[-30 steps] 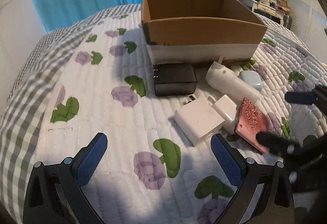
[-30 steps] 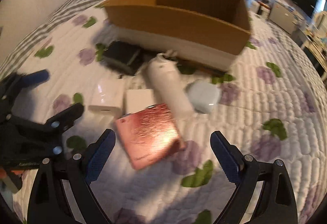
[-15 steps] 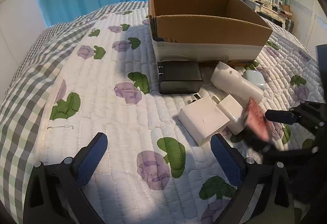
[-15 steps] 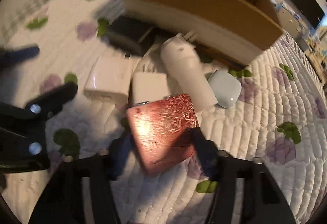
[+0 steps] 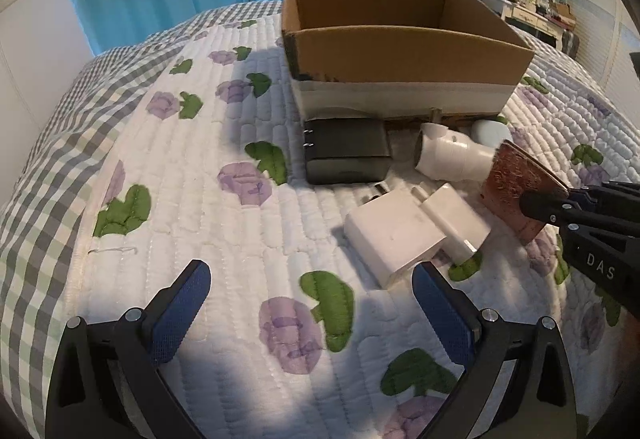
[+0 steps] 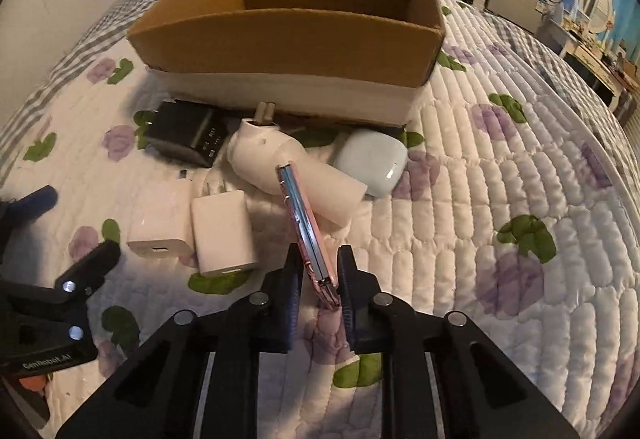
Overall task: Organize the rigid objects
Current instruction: 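Grasp the pink card case with the right tool while the left grasps a white charger, then lower both held items into the box and open both tools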
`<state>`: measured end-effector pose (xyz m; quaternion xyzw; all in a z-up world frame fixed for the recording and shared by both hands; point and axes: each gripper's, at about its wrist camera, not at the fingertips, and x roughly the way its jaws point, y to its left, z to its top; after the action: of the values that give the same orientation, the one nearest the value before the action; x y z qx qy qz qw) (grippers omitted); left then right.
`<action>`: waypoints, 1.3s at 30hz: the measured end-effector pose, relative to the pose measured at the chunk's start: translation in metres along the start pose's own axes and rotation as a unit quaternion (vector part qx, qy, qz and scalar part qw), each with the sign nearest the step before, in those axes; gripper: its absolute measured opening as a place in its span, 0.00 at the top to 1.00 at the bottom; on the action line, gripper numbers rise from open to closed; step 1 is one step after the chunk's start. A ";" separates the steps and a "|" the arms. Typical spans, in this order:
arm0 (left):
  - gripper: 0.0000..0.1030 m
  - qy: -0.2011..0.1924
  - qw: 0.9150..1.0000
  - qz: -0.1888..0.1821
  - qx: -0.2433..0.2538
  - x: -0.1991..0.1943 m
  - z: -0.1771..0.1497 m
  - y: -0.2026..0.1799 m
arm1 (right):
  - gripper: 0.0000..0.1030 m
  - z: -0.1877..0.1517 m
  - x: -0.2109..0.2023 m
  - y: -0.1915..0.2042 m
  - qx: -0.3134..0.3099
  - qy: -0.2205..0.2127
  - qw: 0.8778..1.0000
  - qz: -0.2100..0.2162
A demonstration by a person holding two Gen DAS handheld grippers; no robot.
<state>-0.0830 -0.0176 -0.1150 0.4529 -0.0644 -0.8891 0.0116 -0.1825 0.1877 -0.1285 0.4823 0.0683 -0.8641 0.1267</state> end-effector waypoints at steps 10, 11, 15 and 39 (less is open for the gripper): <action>0.07 0.046 0.998 -0.022 -0.020 0.029 0.021 -0.022 | 0.91 0.007 -0.013 0.000 -0.004 -0.030 0.999 0.018; 0.07 0.049 0.998 -0.027 -0.017 0.033 0.021 -0.025 | 0.91 0.005 -0.015 0.002 -0.004 -0.031 0.999 0.019; 0.09 0.055 0.998 -0.036 0.006 0.039 0.019 -0.035 | 0.91 0.005 -0.016 0.001 -0.004 -0.030 0.999 0.021; 0.33 -0.016 0.997 -0.072 0.012 -0.043 0.027 -0.033 | 0.91 0.010 -0.065 0.009 -0.015 -0.096 0.995 0.028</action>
<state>-0.0786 0.0209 -0.0687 0.4420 -0.0425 -0.8941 -0.0587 -0.1553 0.1863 -0.0679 0.3969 0.0553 -0.9013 0.1643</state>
